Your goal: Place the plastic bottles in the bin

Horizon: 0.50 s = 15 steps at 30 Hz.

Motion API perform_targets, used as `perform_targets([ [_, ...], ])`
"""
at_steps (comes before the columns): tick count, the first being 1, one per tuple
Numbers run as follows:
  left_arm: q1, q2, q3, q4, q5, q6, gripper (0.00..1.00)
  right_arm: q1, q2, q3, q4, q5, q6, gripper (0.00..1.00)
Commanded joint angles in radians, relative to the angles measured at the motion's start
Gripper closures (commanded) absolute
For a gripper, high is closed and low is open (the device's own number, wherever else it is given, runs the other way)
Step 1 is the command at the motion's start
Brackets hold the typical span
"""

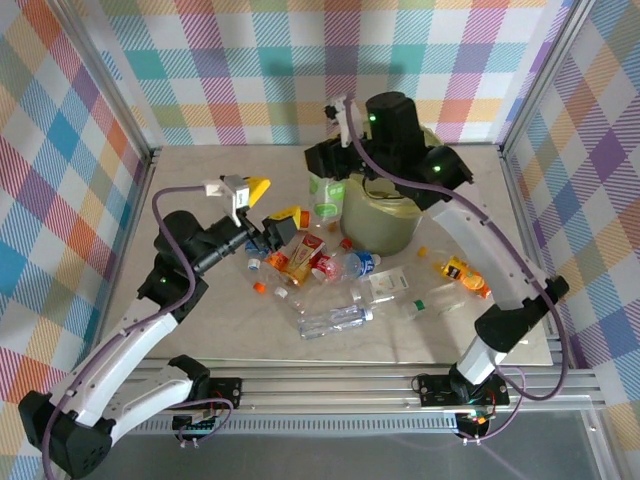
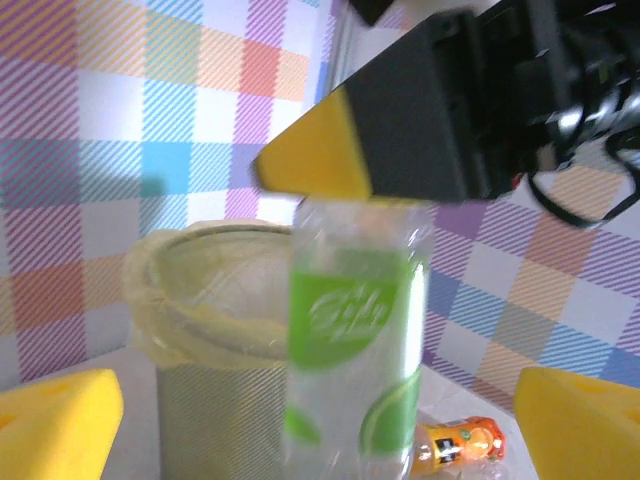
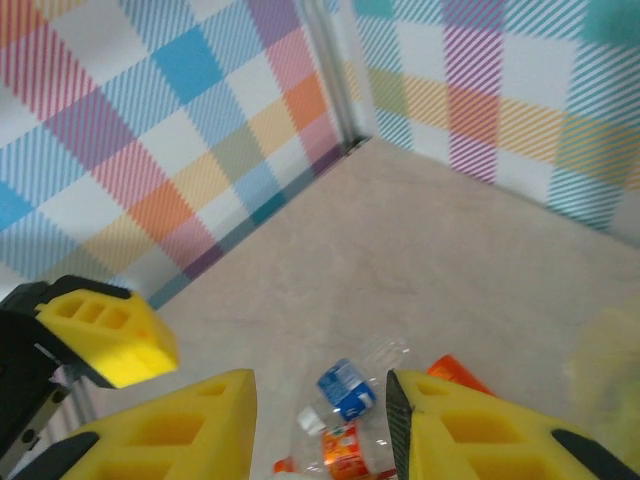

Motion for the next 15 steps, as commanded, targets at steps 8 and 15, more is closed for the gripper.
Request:
perform_targets([
  [8,-0.009,-0.066,-0.046,-0.049,-0.191,-0.005,0.00,-0.149,-0.077,0.045,0.032,0.167,-0.018,1.00],
  [15,-0.009,-0.074,-0.054,-0.075,-0.285,-0.010,0.00,-0.249,-0.028,0.045,0.026,0.195,-0.013,1.00],
])
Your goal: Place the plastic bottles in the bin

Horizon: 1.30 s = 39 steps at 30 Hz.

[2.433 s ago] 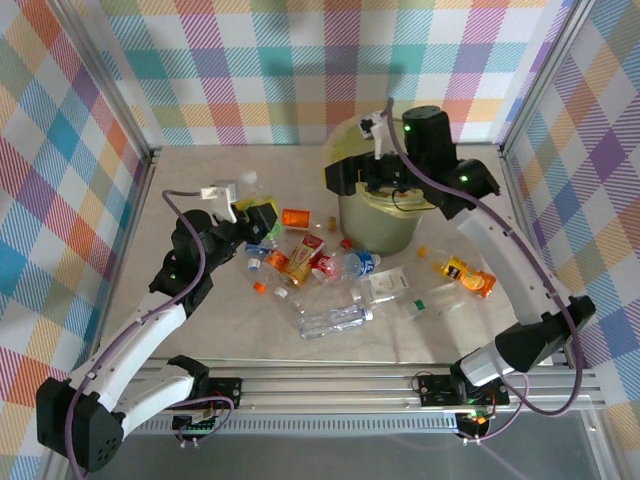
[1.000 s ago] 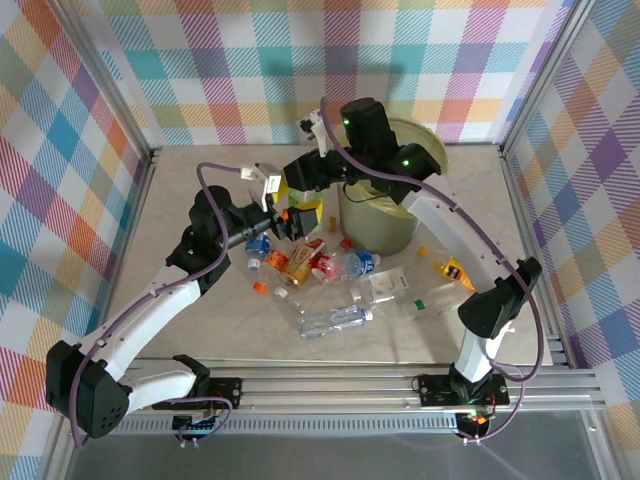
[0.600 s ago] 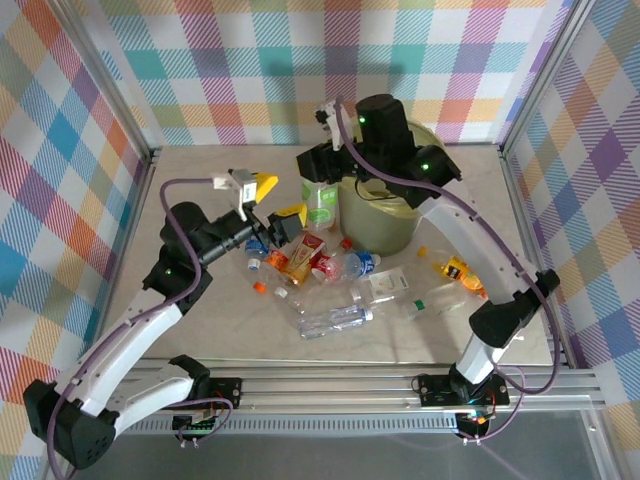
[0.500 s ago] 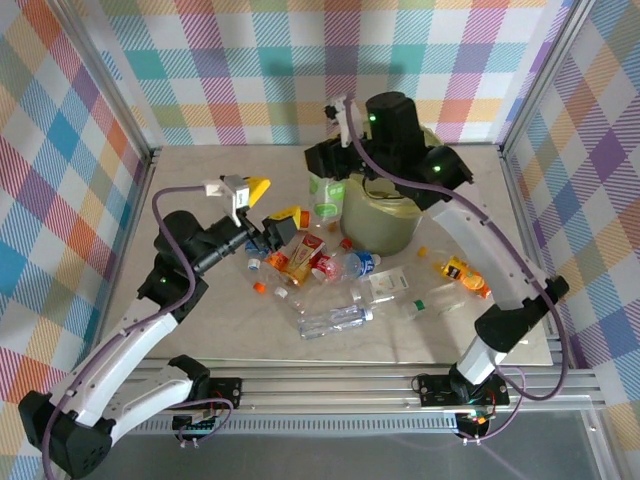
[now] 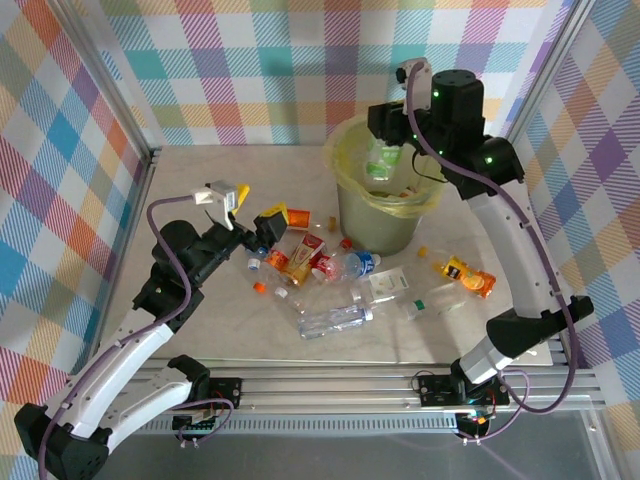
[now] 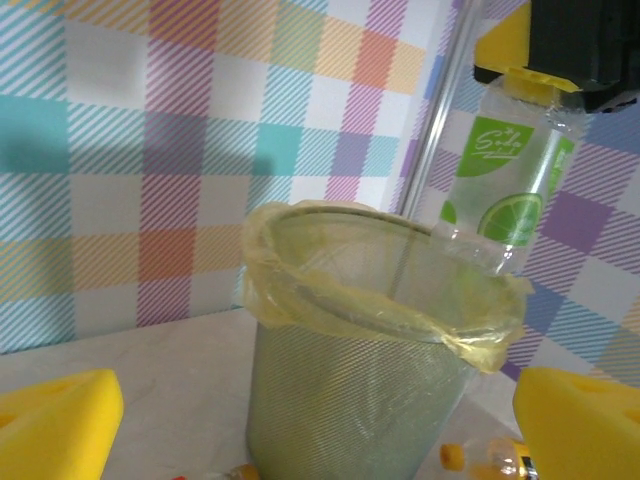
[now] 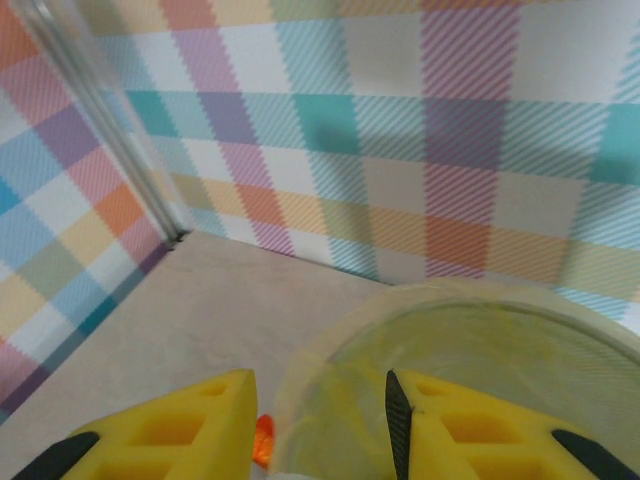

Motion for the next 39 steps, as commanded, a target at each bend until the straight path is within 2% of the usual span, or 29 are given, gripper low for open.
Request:
perform_targets([
  [1,-0.009,-0.017,-0.010,-0.007,-0.082,-0.012,0.00,-0.030,0.042,0.027,0.016,0.030,-0.003,1.00],
  [16,-0.009,-0.009,0.004,-0.065,-0.254,-0.048,0.00,-0.060,0.198,-0.008,-0.039,0.090,-0.024,1.00],
  [26,-0.008,0.071,0.054,-0.141,-0.381,-0.098,0.00,-0.072,0.241,-0.082,-0.054,0.082,0.019,1.00],
  [33,-0.005,0.132,0.083,-0.187,-0.465,-0.137,0.00,-0.084,0.265,-0.128,-0.037,0.052,0.054,0.97],
  [39,0.003,0.170,0.087,-0.194,-0.482,-0.158,0.00,-0.090,0.283,-0.142,-0.038,0.049,0.063,0.92],
])
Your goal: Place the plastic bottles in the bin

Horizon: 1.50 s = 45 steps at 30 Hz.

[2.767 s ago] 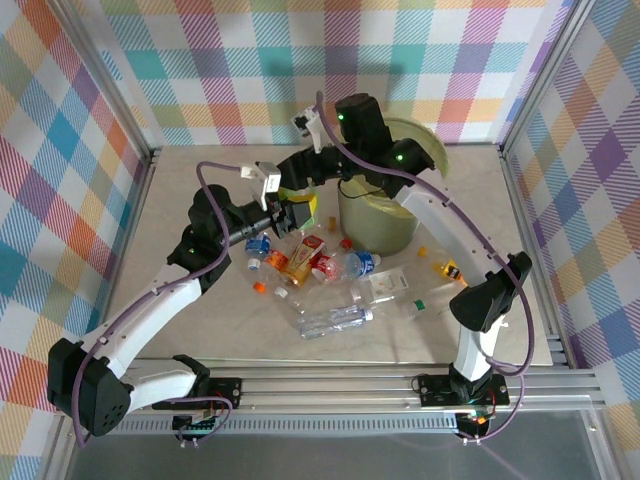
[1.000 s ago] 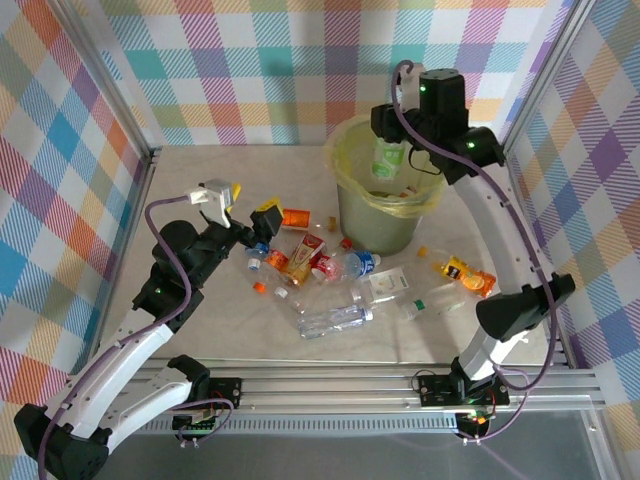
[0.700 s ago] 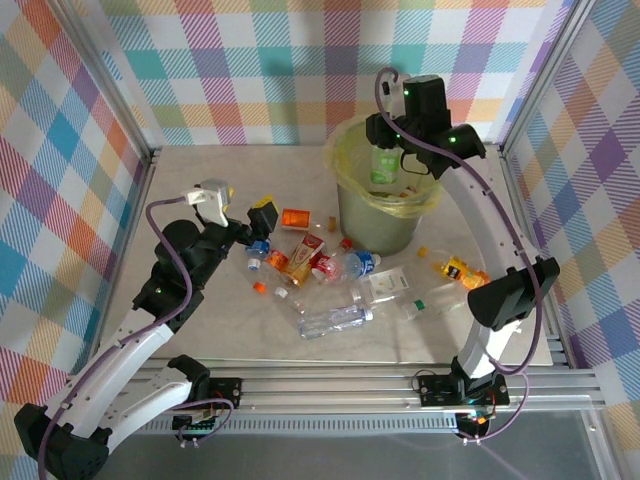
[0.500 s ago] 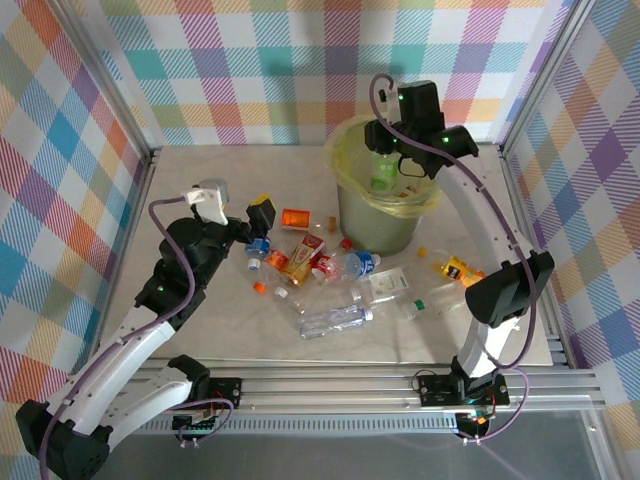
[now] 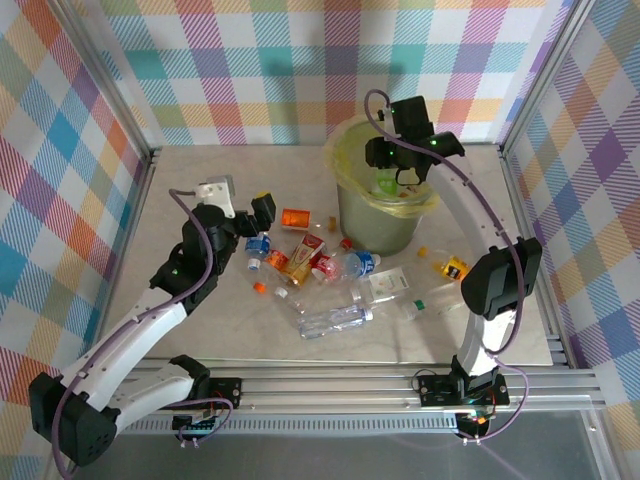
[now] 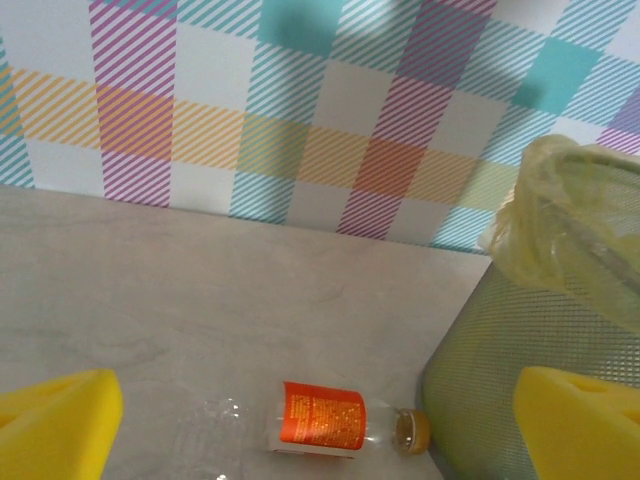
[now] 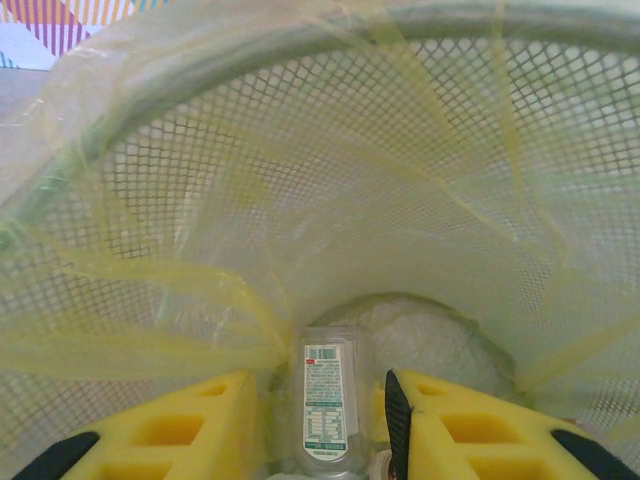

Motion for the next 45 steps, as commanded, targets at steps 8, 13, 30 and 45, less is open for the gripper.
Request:
perform_targets([
  [8,0.025,0.087,0.104,-0.157,-0.064,-0.045,0.00,-0.026,0.064,-0.020,0.017,-0.031,0.046,0.85],
  [13,0.058,0.160,0.142,-0.256,-0.041,-0.098,0.00,-0.042,0.111,-0.021,0.025,-0.057,0.064,0.79],
  [30,0.158,0.277,0.081,-0.331,0.116,-0.155,0.00,-0.055,0.167,0.032,-0.005,-0.069,0.059,0.35],
  [45,0.196,0.438,0.091,-0.294,0.239,-0.149,0.07,-0.055,-0.002,0.095,-0.115,-0.119,0.048,0.00],
])
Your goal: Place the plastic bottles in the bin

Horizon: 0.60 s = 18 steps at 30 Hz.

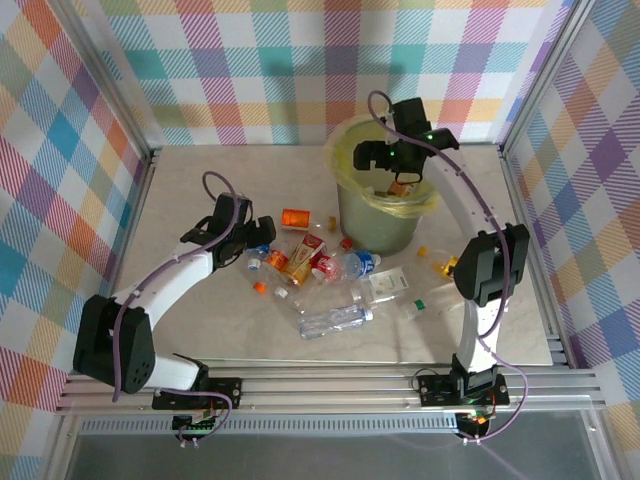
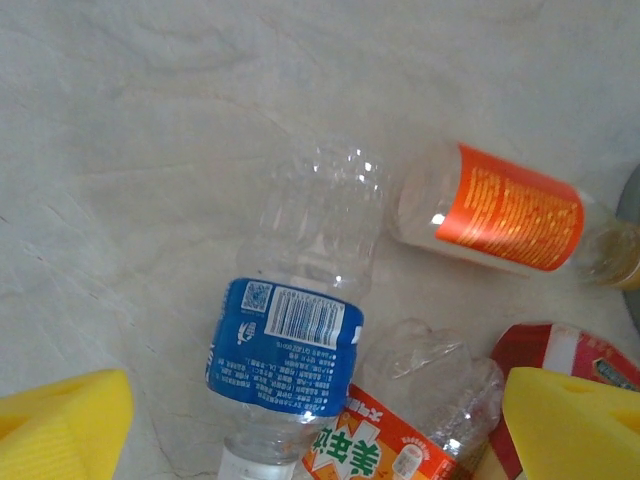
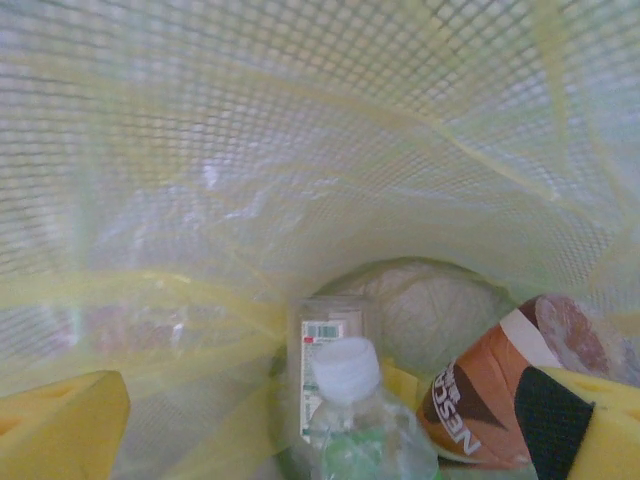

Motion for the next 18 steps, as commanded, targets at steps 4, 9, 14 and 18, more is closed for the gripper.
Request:
perform_targets([
  [4,0.031,0.087,0.020,0.013,0.059,0.011,0.09,-0.008,-0.195,-0.032,-0.051,0.033,0.010,0.00],
  [9,0.048,0.146,0.039,0.021,0.078,0.032,0.08,-0.008,-0.326,-0.162,-0.050,0.178,0.061,0.00],
  [14,0.064,0.200,0.061,0.065,0.093,0.054,0.07,-0.008,-0.455,-0.285,-0.052,0.282,0.088,0.00],
  [18,0.076,0.245,0.082,0.085,0.111,0.058,0.07,-0.008,-0.548,-0.360,-0.062,0.322,0.104,0.00],
])
